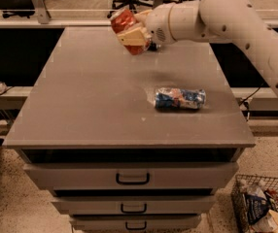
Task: Place coke can upright
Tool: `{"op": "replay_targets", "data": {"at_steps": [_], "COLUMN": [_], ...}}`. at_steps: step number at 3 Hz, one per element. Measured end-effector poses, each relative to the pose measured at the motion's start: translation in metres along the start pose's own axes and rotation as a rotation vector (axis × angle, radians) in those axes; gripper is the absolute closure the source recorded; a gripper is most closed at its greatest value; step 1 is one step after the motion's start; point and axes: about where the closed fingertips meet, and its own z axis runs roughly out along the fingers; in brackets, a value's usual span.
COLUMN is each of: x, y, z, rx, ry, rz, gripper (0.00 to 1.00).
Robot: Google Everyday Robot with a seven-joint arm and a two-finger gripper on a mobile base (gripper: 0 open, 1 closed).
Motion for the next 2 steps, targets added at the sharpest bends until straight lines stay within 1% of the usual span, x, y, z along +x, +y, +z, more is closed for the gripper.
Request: {"op": "replay_targets", "data": {"at_steps": [1,2], "x": [0.0,0.0002], "y": [-0.0097,-0.0086], "z": [-0.0054,-0.0046], "rx": [0.016,0.013], "ry": [-0.012,-0.011], "rz": [-0.053,-0.049], "gripper": [1.0,1.0]}}
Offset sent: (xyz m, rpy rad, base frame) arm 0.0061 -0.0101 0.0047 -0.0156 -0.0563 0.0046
